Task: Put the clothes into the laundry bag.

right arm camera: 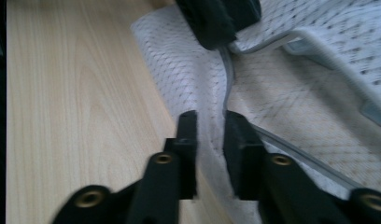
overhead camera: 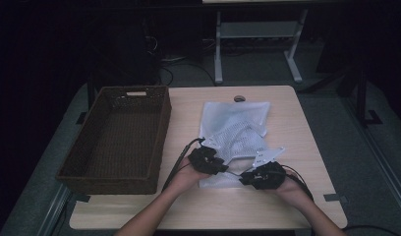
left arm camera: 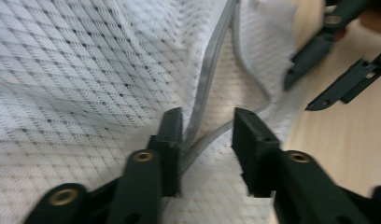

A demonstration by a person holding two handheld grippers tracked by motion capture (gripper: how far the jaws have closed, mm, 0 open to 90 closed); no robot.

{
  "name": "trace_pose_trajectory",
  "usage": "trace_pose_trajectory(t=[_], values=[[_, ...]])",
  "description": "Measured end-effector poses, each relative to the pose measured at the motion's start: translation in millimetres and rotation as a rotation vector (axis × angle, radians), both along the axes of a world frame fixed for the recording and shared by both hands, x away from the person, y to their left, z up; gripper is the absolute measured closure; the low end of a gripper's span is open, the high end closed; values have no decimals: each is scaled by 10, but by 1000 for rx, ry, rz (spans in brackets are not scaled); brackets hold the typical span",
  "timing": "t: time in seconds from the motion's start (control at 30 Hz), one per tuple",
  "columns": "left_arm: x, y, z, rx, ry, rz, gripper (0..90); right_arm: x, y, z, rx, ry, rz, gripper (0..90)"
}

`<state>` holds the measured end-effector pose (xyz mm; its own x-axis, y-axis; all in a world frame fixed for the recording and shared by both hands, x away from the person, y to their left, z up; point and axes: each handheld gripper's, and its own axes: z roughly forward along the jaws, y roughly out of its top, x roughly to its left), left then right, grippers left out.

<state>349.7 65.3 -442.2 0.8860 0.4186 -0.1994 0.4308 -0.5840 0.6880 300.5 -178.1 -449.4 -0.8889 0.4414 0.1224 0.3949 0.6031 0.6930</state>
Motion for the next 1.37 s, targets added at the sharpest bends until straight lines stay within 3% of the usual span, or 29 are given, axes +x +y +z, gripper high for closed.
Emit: trace_pose_trajectory(t=[0.17, 0.4, 0.57, 0.7, 0.8, 0.87, 0.9, 0.93, 1.37], values=[[-130, 131, 67, -33, -5, 8, 486, -20, -82, 34, 13, -14, -44, 484], [-353, 351, 78, -16, -55, 46, 342, -83, -278, 86, 32, -29, -126, 300], [-518, 493, 53, -3, -78, 85, 229, -184, -430, 138, 47, -54, -181, 242], [-626, 572, 34, 19, -94, 111, 153, -275, -570, 101, 47, -79, -243, 178], [-700, 641, -36, 9, -98, 131, 125, -351, -686, 50, 43, -100, -281, 130], [-708, 657, -71, 17, -99, 131, 113, -390, -771, 3, 25, -112, -305, 94], [-692, 660, -100, 55, -109, 128, 107, -388, -786, -9, 15, -114, -313, 76], [-682, 664, -106, 58, -112, 132, 107, -376, -803, -20, 7, -113, -316, 55], [-614, 719, -113, 44, -99, 145, 106, -313, -850, -83, 4, -105, -329, 11]])
